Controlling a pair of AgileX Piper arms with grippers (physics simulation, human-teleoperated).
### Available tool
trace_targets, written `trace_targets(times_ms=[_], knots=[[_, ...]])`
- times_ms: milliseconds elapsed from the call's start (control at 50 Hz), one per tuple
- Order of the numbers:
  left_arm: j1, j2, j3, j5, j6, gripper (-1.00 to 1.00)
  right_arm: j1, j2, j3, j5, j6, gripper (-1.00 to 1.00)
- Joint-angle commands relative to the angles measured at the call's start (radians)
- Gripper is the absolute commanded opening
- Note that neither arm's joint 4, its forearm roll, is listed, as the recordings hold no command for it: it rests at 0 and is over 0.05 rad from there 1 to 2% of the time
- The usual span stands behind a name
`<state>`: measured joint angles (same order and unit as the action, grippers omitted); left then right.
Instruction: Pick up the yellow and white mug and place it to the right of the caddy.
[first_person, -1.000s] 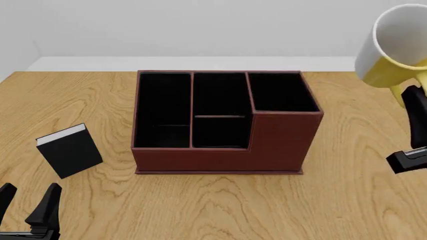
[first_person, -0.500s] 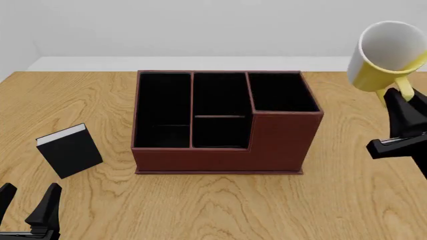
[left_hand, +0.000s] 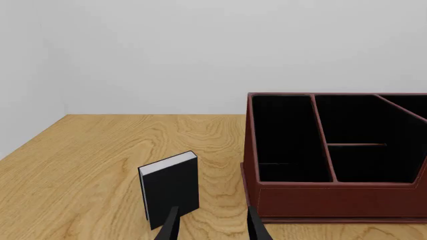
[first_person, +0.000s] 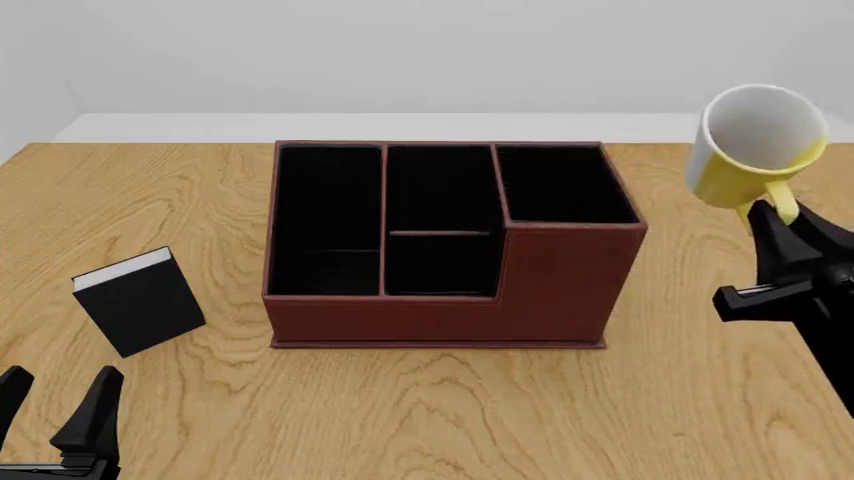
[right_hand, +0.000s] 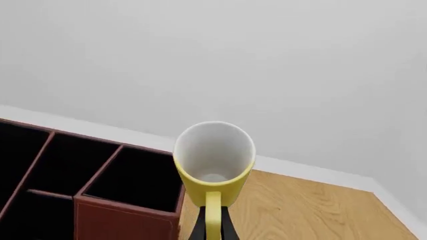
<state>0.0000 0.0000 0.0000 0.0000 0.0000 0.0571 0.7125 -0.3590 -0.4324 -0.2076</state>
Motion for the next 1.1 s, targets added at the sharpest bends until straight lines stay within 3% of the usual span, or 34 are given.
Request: trace_targets(times_ms=[20, 680, 1100], knots=[[0.0, 0.0, 0.0, 0.0, 0.0, 1.0, -0.012, 0.025, 0.03, -0.037, 0.018, -1.0], [0.0, 0.0, 0.0, 0.0, 0.0, 1.0, -0.047, 0.248, 0.152, -0.286, 0.042, -1.0], [0.0, 0.0, 0.0, 0.0, 0.0, 1.0, -0.069, 0.293, 0.187, -0.343, 0.036, -1.0]])
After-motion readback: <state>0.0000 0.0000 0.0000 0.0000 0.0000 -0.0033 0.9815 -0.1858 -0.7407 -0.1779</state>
